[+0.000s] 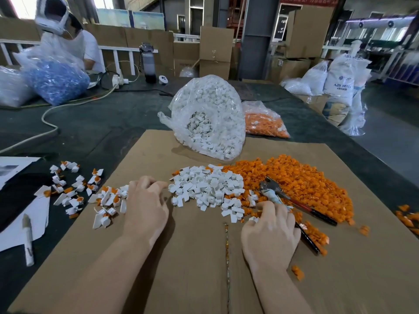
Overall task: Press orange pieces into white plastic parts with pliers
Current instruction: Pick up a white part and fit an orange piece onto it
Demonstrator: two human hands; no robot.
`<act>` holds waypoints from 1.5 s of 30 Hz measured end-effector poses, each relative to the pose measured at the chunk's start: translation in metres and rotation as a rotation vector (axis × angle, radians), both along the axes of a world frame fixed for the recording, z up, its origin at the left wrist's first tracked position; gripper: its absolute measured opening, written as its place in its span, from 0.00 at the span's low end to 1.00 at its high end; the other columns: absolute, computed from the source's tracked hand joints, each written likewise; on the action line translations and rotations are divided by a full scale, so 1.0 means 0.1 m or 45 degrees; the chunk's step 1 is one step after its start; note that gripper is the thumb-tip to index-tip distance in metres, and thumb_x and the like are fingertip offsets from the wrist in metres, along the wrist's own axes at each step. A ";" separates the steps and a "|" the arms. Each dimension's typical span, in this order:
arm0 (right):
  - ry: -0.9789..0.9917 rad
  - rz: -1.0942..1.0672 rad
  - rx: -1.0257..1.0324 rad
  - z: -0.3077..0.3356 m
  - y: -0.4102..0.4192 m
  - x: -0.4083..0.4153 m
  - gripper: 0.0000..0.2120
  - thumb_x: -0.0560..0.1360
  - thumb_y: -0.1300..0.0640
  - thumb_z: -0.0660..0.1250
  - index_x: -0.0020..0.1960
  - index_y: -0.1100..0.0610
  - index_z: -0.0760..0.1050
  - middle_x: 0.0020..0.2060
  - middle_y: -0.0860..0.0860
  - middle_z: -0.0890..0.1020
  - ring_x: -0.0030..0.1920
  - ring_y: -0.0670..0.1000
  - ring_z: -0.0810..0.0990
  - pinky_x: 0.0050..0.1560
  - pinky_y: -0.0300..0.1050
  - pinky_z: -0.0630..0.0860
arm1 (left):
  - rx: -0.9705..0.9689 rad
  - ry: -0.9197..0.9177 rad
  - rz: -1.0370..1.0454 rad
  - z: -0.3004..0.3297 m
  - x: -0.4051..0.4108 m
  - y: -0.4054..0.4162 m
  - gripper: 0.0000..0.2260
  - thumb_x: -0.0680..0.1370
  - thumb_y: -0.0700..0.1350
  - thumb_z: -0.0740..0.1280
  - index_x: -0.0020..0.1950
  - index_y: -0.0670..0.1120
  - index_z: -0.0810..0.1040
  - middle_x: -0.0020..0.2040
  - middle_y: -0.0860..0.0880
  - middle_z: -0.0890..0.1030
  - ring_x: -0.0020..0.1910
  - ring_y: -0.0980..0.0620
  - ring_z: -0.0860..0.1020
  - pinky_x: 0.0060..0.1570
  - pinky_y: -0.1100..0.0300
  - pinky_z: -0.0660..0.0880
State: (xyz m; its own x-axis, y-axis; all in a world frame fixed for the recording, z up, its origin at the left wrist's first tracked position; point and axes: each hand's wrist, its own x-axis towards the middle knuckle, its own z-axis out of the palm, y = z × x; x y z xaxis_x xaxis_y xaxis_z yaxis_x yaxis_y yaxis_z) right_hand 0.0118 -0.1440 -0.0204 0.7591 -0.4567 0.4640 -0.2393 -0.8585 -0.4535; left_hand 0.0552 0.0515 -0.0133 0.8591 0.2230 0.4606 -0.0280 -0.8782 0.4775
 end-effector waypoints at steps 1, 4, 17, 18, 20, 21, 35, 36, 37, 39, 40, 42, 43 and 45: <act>0.027 0.012 0.013 0.00 0.00 0.00 0.13 0.63 0.67 0.70 0.47 0.62 0.78 0.45 0.59 0.79 0.46 0.62 0.75 0.44 0.52 0.69 | 0.012 0.000 -0.055 0.00 0.00 -0.03 0.12 0.74 0.34 0.66 0.54 0.42 0.82 0.49 0.47 0.77 0.51 0.49 0.68 0.48 0.63 0.62; 0.001 0.080 0.018 -0.04 0.00 0.01 0.13 0.61 0.70 0.69 0.45 0.64 0.77 0.43 0.61 0.79 0.43 0.63 0.76 0.42 0.54 0.73 | 0.143 0.166 -0.127 -0.02 0.03 -0.14 0.09 0.77 0.43 0.63 0.54 0.46 0.81 0.49 0.48 0.77 0.52 0.48 0.72 0.48 0.61 0.66; -0.053 0.240 0.151 -0.09 -0.04 0.07 0.14 0.70 0.74 0.66 0.51 0.61 0.79 0.46 0.55 0.81 0.47 0.57 0.78 0.43 0.46 0.72 | -0.497 0.307 -0.439 0.04 -0.05 -0.54 0.11 0.79 0.41 0.62 0.53 0.55 0.79 0.49 0.54 0.78 0.46 0.57 0.74 0.39 0.73 0.65; -0.044 0.242 0.157 -0.08 -0.05 0.07 0.13 0.71 0.72 0.66 0.52 0.60 0.79 0.47 0.55 0.81 0.48 0.56 0.77 0.43 0.46 0.72 | -0.546 0.325 -0.474 0.04 -0.07 -0.59 0.11 0.79 0.41 0.62 0.51 0.57 0.79 0.51 0.53 0.78 0.47 0.58 0.75 0.40 0.74 0.66; -0.053 0.251 0.161 -0.07 -0.05 0.07 0.10 0.73 0.70 0.66 0.51 0.60 0.79 0.47 0.54 0.80 0.48 0.55 0.77 0.43 0.45 0.72 | -0.647 0.340 -0.504 0.03 -0.12 -0.71 0.11 0.77 0.43 0.65 0.44 0.60 0.76 0.51 0.53 0.79 0.47 0.59 0.75 0.42 0.76 0.67; -0.064 0.261 0.163 -0.07 -0.05 0.08 0.09 0.73 0.69 0.67 0.50 0.60 0.79 0.46 0.54 0.80 0.48 0.55 0.77 0.43 0.45 0.72 | -0.671 0.333 -0.500 0.02 -0.13 -0.76 0.09 0.76 0.44 0.68 0.42 0.60 0.76 0.50 0.53 0.78 0.45 0.60 0.75 0.42 0.77 0.66; -0.243 0.432 0.025 0.03 -0.08 0.02 0.08 0.67 0.72 0.72 0.44 0.62 0.82 0.39 0.54 0.82 0.43 0.56 0.80 0.44 0.50 0.79 | -0.556 0.122 -0.496 -0.18 -0.16 -0.86 0.07 0.76 0.47 0.68 0.52 0.51 0.82 0.42 0.60 0.71 0.42 0.64 0.71 0.42 0.79 0.63; -0.258 0.422 0.007 0.06 -0.10 -0.01 0.09 0.67 0.73 0.72 0.44 0.62 0.82 0.40 0.54 0.82 0.44 0.56 0.80 0.45 0.49 0.78 | -0.557 0.120 -0.494 -0.18 -0.16 -0.86 0.07 0.76 0.47 0.68 0.52 0.51 0.82 0.42 0.61 0.71 0.42 0.64 0.71 0.42 0.79 0.63; -0.259 0.405 -0.007 0.08 -0.13 -0.04 0.10 0.66 0.73 0.72 0.44 0.62 0.82 0.40 0.55 0.82 0.45 0.57 0.80 0.46 0.48 0.77 | -0.563 0.123 -0.491 -0.18 -0.15 -0.86 0.07 0.76 0.47 0.68 0.53 0.51 0.82 0.42 0.61 0.71 0.42 0.64 0.72 0.42 0.78 0.64; -0.165 0.368 -0.005 0.16 -0.20 -0.11 0.10 0.68 0.71 0.71 0.46 0.61 0.82 0.43 0.54 0.82 0.48 0.56 0.79 0.48 0.46 0.74 | -0.579 0.139 -0.489 -0.18 -0.16 -0.85 0.07 0.76 0.47 0.68 0.53 0.51 0.82 0.42 0.61 0.71 0.44 0.62 0.73 0.43 0.75 0.64; -0.054 0.348 -0.005 0.21 -0.24 -0.15 0.10 0.70 0.68 0.70 0.49 0.59 0.81 0.47 0.53 0.81 0.52 0.54 0.77 0.51 0.45 0.73 | -0.587 0.149 -0.489 -0.18 -0.17 -0.85 0.07 0.76 0.47 0.68 0.53 0.52 0.82 0.43 0.61 0.71 0.45 0.61 0.73 0.44 0.74 0.65; 0.197 0.316 -0.059 0.30 -0.34 -0.25 0.11 0.75 0.60 0.67 0.57 0.52 0.77 0.53 0.48 0.76 0.58 0.50 0.72 0.53 0.40 0.69 | -0.598 0.156 -0.495 -0.17 -0.18 -0.85 0.07 0.76 0.47 0.68 0.53 0.52 0.82 0.43 0.61 0.71 0.45 0.62 0.73 0.43 0.75 0.65; 0.313 0.313 -0.087 0.35 -0.39 -0.32 0.12 0.75 0.55 0.66 0.58 0.49 0.75 0.53 0.47 0.73 0.59 0.48 0.70 0.51 0.39 0.68 | -0.599 0.158 -0.498 -0.17 -0.18 -0.84 0.07 0.76 0.47 0.68 0.52 0.52 0.82 0.43 0.61 0.71 0.44 0.63 0.73 0.43 0.76 0.65; 0.560 0.334 -0.128 0.47 -0.50 -0.43 0.13 0.74 0.50 0.68 0.57 0.46 0.71 0.52 0.45 0.70 0.57 0.47 0.69 0.46 0.39 0.68 | -0.590 0.163 -0.499 -0.15 -0.19 -0.85 0.07 0.76 0.47 0.67 0.52 0.53 0.82 0.44 0.61 0.72 0.44 0.65 0.72 0.43 0.78 0.65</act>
State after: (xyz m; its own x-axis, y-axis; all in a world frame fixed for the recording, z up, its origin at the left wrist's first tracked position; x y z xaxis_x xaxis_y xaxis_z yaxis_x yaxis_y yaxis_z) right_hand -0.0313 -0.1936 0.0264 0.9750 -0.1947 0.1075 -0.1598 -0.9494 -0.2705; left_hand 0.0363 -0.0330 -0.0284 0.9597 0.0322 0.2792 -0.2235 -0.5148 0.8277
